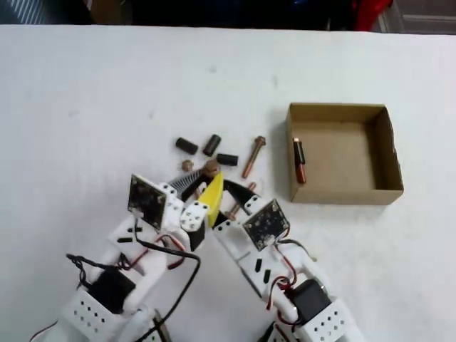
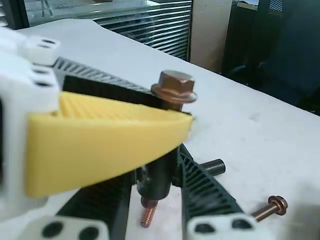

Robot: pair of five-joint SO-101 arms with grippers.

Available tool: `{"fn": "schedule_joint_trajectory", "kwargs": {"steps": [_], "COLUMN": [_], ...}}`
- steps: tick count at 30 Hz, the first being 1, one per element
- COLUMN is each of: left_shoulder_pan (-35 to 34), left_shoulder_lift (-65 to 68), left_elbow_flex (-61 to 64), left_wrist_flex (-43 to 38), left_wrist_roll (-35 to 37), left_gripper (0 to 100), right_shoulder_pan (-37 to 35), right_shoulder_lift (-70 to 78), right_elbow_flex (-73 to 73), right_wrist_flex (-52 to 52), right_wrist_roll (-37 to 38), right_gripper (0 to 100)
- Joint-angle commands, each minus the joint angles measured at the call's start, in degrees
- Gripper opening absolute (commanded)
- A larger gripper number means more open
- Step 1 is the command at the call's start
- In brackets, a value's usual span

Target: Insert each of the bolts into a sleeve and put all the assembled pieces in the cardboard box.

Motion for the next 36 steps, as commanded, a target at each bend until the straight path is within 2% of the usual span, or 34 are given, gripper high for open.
{"fn": "schedule_joint_trajectory", "kwargs": {"steps": [1, 11, 17, 21, 25, 33, 36], "left_shoulder_pan": [-0.4, -0.4, -0.4, -0.48, -2.95, -14.11, -17.27], "left_shoulder_lift": [0.13, 0.13, 0.13, 0.13, 0.04, 0.04, 0.04], "left_elbow_flex": [0.09, 0.18, 0.26, 0.26, -0.62, -8.18, -11.52], "left_wrist_flex": [-1.58, -1.23, -1.14, -1.23, -2.02, -1.76, 1.93], "left_wrist_roll": [-0.18, -0.18, -0.09, 0.09, -0.18, -0.18, -0.18], "left_gripper": [2, 4, 26, 34, 35, 34, 28], "right_shoulder_pan": [-0.04, -0.04, 1.63, 2.07, 2.07, 2.15, 2.15], "right_shoulder_lift": [-0.75, -0.75, -0.75, -0.75, -0.75, -0.75, -0.66], "right_elbow_flex": [0.53, 0.53, 0.53, 0.53, 0.53, 0.53, 0.53], "right_wrist_flex": [-1.45, -1.45, -1.45, -1.45, -1.45, -1.45, -1.36], "right_wrist_roll": [-0.18, -0.09, -0.35, -0.35, -0.35, -0.18, 0.0], "right_gripper": [1.7, 1.7, 1.7, 1.7, 1.7, 1.7, 1.7]}}
